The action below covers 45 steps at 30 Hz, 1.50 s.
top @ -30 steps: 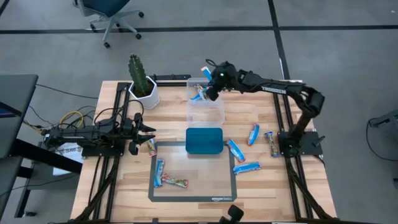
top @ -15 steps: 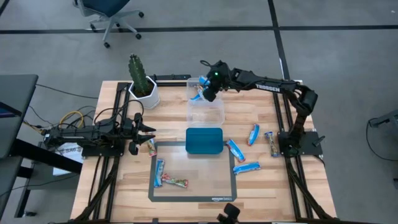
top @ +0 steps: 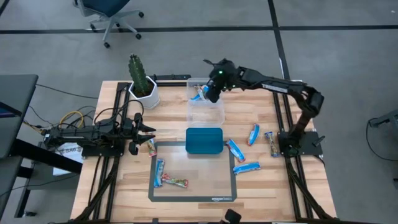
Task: Pick and place Granola Bars by type
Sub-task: Put the blue granola bar into the bottom transparent bin
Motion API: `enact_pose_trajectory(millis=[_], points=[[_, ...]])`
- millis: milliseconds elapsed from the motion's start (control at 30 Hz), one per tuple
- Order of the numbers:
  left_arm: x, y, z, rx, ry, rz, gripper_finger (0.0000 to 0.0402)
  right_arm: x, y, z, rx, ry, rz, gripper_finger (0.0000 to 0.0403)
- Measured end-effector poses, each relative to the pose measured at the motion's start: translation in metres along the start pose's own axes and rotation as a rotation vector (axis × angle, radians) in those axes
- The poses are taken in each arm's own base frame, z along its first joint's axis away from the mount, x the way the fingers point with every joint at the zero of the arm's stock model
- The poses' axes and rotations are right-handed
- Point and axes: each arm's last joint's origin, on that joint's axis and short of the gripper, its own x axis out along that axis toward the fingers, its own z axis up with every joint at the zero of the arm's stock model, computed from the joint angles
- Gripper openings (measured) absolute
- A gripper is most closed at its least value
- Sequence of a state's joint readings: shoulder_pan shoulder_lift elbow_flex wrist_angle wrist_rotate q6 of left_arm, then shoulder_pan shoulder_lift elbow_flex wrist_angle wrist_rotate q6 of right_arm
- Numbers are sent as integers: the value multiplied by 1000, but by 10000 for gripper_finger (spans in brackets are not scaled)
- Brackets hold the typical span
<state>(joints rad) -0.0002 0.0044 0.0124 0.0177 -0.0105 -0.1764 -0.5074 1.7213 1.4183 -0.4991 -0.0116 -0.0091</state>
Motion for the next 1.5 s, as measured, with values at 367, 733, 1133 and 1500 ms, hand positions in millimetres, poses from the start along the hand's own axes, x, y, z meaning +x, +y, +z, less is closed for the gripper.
enact_pose_trajectory(millis=[367, 733, 1133, 1500], points=[[0, 0, 0, 0, 0, 0, 129, -78, 10, -54, -45, -195, 57, 159], [0, 0, 0, 0, 0, 0, 129, -127, 10, -143, 198, -132, 52, 160], [0, 0, 0, 0, 0, 0, 129, -153, 10, -199, 285, -70, -8, 159], [0, 0, 0, 0, 0, 0, 129, -155, 8, -229, 571, 96, -85, 146]])
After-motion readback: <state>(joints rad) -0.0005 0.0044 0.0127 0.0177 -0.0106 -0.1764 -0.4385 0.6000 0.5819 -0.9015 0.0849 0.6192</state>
